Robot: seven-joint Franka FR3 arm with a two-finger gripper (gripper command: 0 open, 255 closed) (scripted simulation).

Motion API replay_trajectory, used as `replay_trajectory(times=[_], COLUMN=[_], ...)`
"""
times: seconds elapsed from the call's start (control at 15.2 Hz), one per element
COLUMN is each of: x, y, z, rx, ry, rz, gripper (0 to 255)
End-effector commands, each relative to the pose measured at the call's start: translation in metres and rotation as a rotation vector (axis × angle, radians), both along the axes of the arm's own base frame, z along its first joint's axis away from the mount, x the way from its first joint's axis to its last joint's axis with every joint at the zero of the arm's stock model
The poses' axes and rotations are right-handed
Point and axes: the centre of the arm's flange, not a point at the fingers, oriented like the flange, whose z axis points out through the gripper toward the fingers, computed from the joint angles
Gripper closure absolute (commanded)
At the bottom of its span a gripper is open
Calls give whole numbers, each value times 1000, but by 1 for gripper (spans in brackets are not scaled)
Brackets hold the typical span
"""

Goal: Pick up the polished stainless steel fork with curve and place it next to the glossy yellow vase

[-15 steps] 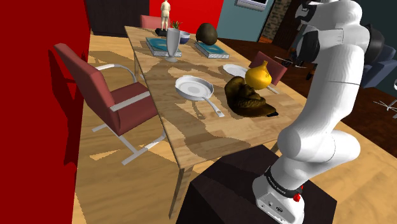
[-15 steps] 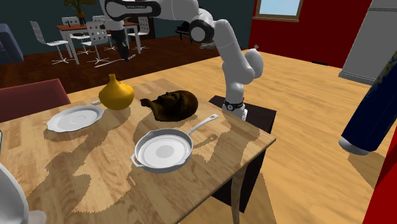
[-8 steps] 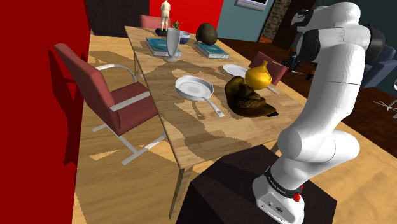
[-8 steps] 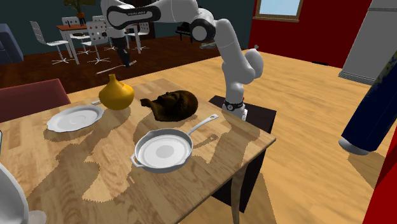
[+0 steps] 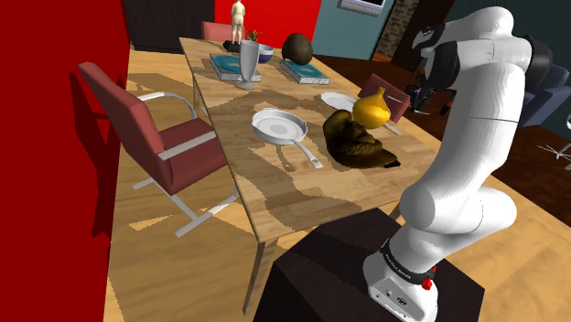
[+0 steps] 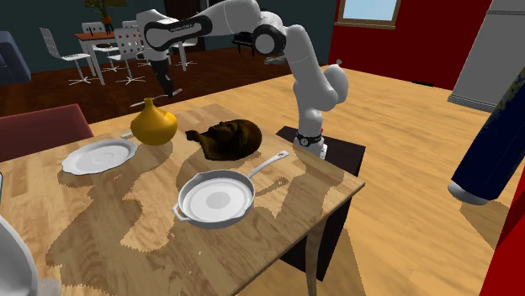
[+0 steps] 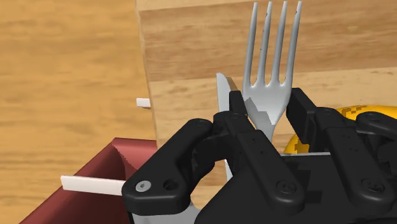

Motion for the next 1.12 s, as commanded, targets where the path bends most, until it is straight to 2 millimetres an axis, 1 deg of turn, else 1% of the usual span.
replay_trajectory(times=[0.0, 1.06], x=[0, 0], y=[0, 0], z=[-11, -95], rx=[0, 0], ry=[0, 0], rz=[0, 0], gripper=[255, 255])
